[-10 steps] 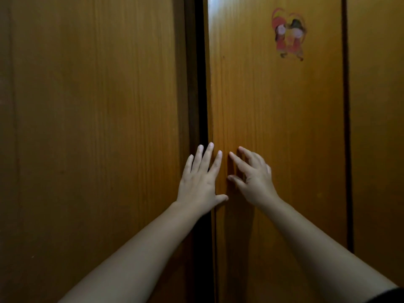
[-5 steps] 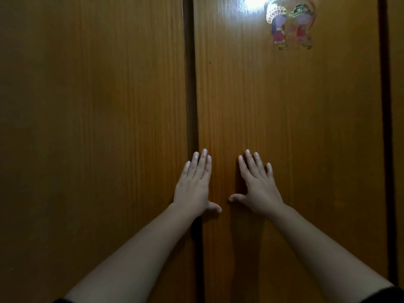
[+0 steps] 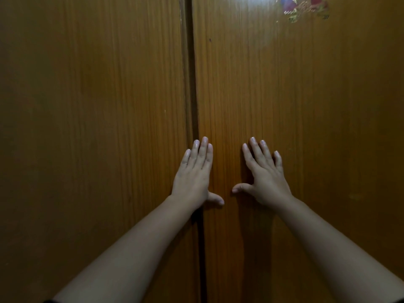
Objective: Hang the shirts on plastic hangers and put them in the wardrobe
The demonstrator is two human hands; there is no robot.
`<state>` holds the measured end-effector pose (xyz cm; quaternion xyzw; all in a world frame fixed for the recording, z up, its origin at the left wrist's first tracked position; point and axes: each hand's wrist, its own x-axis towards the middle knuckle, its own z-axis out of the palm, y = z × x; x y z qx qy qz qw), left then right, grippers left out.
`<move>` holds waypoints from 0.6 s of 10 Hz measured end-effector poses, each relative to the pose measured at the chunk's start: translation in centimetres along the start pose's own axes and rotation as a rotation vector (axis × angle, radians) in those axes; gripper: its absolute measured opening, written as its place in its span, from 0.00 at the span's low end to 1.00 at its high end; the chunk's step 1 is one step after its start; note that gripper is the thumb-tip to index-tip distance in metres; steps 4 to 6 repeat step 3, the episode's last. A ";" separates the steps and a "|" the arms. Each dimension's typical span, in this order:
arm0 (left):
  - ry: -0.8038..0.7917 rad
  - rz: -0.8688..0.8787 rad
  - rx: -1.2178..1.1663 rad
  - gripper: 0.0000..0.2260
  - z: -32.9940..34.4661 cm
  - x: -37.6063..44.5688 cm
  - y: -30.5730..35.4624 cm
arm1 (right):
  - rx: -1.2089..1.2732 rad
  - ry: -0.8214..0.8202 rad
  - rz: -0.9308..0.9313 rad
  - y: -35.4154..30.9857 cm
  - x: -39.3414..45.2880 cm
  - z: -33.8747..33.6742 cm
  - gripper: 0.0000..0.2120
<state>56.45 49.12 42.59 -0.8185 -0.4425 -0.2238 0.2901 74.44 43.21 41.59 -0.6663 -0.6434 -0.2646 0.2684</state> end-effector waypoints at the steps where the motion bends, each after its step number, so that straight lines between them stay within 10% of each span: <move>1: -0.005 0.004 -0.006 0.63 0.0 -0.4 -0.1 | -0.014 -0.002 0.013 0.2 -0.2 -0.3 0.52; 6: 0.114 -0.004 -0.052 0.51 0.7 -3.1 0.2 | 0.075 0.011 0.027 -0.5 -0.6 -1.2 0.46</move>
